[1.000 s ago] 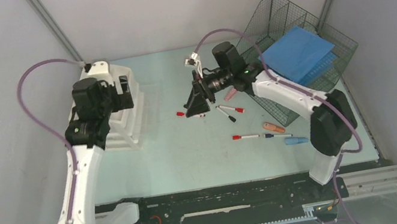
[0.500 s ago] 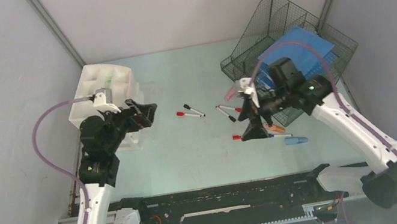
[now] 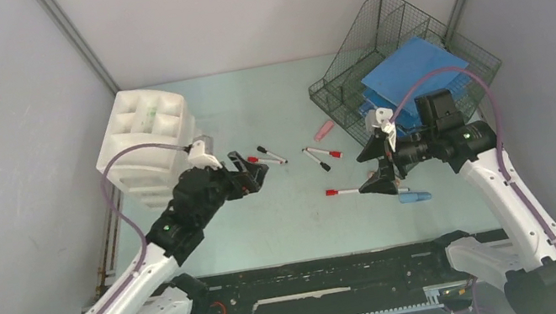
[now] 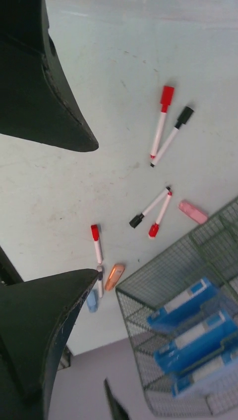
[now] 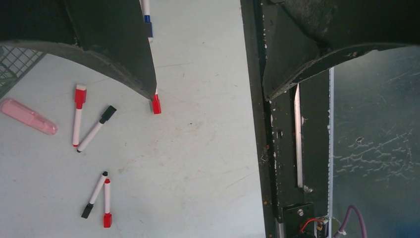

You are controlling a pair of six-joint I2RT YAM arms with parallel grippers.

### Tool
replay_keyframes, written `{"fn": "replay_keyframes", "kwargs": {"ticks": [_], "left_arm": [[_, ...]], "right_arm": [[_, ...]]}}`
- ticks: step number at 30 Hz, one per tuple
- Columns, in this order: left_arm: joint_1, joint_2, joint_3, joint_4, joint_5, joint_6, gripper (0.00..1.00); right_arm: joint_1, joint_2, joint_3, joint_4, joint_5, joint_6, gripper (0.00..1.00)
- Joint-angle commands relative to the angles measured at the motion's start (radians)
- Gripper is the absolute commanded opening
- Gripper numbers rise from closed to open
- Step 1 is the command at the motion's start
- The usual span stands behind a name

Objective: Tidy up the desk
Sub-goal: Pick up the stationery from the center of the board.

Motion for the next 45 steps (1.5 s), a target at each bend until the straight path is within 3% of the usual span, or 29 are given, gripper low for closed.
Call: {"fn": "replay_keyframes", "kwargs": {"ticks": [1, 7, 10, 15, 20, 25, 29, 36, 45], "left_arm": [[-0.104, 0.103, 0.013, 0.059, -0.272, -0.113, 0.95], [-0.229, 0.299, 0.115, -0.009, -0.466, -0.188, 0.95], [-0.265, 0.404, 0.198, -0.075, -0.492, -0.214, 0.95], [-0.287, 0.557, 0.252, 0.027, -0.296, -0.096, 0.84], [-0.288, 0.668, 0.237, 0.251, 0.02, 0.101, 0.84], [-0.269, 0.802, 0.425, 0.15, 0.013, 0.315, 0.89], [-0.208, 0.954, 0.628, 0.015, 0.052, 0.396, 0.89], [-0.121, 1.214, 0.908, -0.082, 0.092, 0.349, 0.76], [-0.111, 1.466, 1.212, -0.222, 0.064, 0.31, 0.71]], "right_arm": [[-0.012, -0.017, -0.003, -0.007, -0.032, -0.056, 0.86], [-0.012, -0.022, -0.002, -0.012, -0.001, -0.066, 0.86], [-0.011, -0.025, -0.002, -0.012, 0.004, -0.066, 0.86], [-0.007, -0.024, -0.003, -0.013, 0.014, -0.069, 0.86], [-0.005, -0.027, -0.002, -0.014, 0.024, -0.071, 0.86], [-0.005, -0.028, -0.003, -0.013, 0.028, -0.072, 0.86], [-0.008, -0.032, -0.003, -0.015, 0.03, -0.073, 0.86], [-0.013, -0.042, -0.003, -0.015, 0.03, -0.074, 0.87], [-0.014, -0.044, -0.002, -0.015, 0.038, -0.077, 0.87]]}}
